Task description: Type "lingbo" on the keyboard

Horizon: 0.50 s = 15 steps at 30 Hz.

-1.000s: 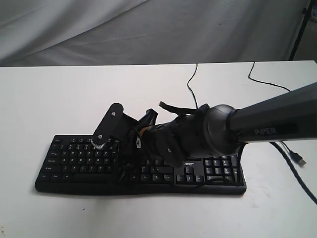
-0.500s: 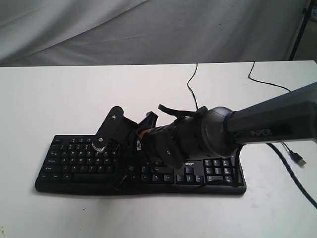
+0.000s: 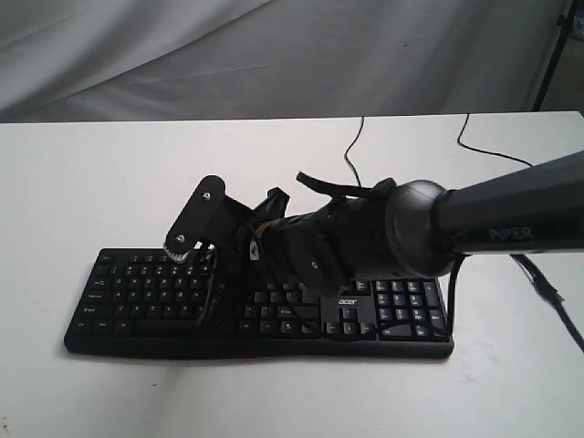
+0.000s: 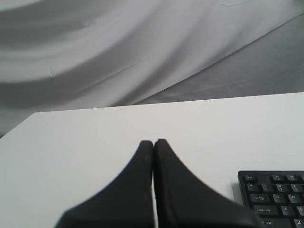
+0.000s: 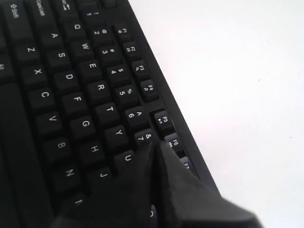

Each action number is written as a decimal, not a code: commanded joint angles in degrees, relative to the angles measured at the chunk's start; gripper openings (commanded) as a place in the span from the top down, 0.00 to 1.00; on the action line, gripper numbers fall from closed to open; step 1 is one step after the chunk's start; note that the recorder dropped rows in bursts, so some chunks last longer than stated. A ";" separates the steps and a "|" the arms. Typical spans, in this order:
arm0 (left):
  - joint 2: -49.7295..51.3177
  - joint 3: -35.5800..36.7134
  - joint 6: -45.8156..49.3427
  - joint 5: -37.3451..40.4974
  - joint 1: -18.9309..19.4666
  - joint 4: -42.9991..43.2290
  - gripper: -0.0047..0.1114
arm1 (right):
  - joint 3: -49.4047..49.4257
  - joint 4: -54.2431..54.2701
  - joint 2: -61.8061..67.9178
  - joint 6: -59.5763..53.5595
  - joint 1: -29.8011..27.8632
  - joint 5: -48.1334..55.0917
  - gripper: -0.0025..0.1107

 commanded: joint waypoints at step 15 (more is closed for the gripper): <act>0.18 0.29 -0.16 -0.25 -0.22 -0.03 0.95 | -0.01 0.54 1.35 -0.53 5.26 1.76 0.98</act>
